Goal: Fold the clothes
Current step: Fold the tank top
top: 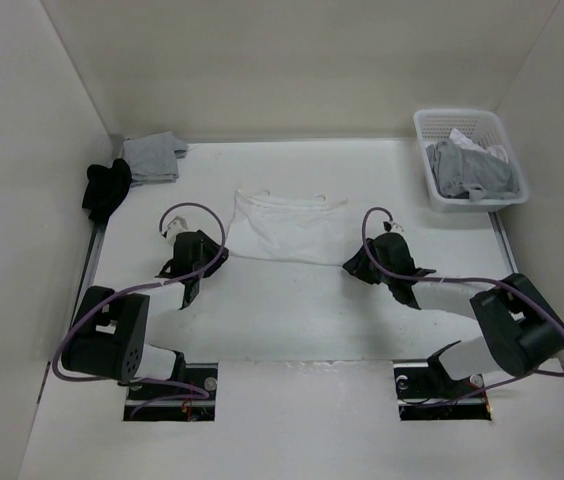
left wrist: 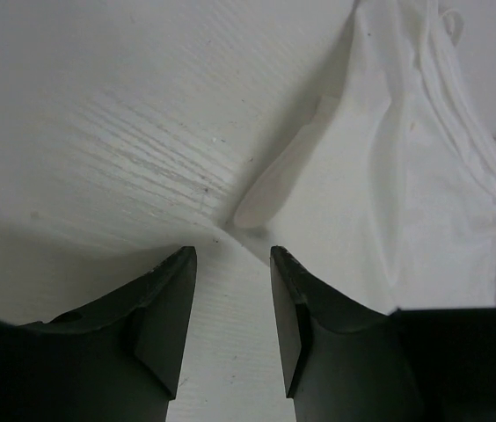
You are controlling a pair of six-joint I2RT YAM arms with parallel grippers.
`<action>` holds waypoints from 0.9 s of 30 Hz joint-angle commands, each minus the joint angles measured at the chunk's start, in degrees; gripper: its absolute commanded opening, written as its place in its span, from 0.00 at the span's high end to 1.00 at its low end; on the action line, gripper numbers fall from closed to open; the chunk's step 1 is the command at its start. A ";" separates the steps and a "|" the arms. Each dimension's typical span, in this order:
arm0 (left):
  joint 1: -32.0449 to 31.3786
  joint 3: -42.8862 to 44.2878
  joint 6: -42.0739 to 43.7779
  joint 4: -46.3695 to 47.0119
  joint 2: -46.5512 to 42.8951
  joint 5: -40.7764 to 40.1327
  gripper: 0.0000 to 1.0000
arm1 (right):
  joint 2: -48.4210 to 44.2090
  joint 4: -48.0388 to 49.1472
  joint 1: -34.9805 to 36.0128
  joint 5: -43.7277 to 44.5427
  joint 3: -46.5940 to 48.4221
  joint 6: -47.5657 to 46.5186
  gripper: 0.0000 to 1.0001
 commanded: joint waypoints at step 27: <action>0.50 2.01 -1.01 6.74 6.06 2.68 0.96 | 8.57 9.60 -3.71 -6.86 4.86 2.63 0.96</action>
